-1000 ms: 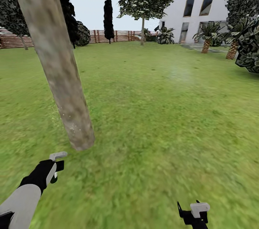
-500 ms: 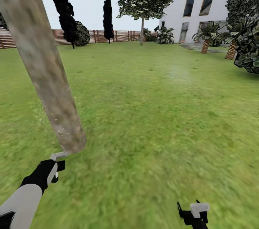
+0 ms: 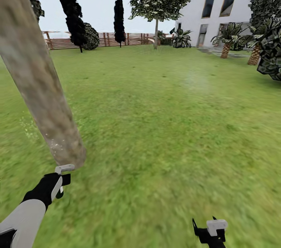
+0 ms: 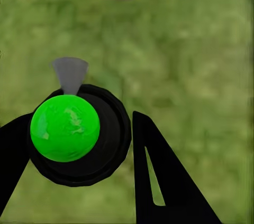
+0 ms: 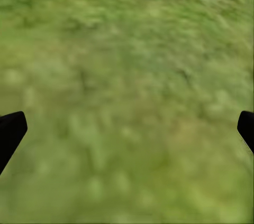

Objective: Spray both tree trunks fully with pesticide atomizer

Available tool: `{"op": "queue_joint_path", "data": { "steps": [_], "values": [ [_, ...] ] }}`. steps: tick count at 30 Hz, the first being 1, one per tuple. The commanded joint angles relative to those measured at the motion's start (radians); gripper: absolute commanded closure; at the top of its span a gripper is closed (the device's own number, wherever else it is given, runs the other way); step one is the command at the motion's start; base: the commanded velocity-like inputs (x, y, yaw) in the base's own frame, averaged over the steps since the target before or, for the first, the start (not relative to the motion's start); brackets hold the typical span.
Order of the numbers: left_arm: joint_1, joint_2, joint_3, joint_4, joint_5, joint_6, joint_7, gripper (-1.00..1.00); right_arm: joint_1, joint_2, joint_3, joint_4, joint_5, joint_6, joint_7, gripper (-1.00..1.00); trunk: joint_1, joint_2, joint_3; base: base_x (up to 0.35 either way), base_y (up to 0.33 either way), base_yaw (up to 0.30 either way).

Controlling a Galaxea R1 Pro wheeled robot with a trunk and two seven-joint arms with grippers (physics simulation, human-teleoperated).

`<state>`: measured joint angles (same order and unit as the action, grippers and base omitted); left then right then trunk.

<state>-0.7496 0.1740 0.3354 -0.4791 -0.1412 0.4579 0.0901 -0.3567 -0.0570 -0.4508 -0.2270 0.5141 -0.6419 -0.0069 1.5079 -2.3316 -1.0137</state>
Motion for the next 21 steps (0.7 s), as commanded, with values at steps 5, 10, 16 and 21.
{"op": "queue_joint_path", "data": {
  "steps": [5,10,16,21],
  "values": [
    [-0.001,-0.002,0.005,-0.002,-0.011,0.005,-0.003,1.0,-0.001,0.0,-0.008,0.001,0.011,-0.004,-0.001,-1.0,0.0,0.0,-0.001,0.156,-0.234,0.27],
    [-0.001,-0.001,0.005,-0.001,-0.011,0.004,-0.003,1.0,-0.001,0.0,-0.008,0.0,0.011,-0.004,-0.001,-1.0,0.0,0.0,-0.001,0.214,-0.197,0.247],
    [-0.001,-0.002,0.005,-0.002,-0.009,0.002,-0.003,1.0,-0.001,0.0,-0.008,0.0,0.011,-0.004,-0.001,-1.0,0.0,0.0,-0.001,0.243,-0.172,0.037],
    [0.0,-0.001,0.005,-0.003,-0.01,0.001,-0.003,1.0,-0.001,0.0,-0.008,0.001,0.011,-0.004,-0.001,-1.0,0.0,0.0,-0.001,0.032,-0.169,0.252]
  ]
}}
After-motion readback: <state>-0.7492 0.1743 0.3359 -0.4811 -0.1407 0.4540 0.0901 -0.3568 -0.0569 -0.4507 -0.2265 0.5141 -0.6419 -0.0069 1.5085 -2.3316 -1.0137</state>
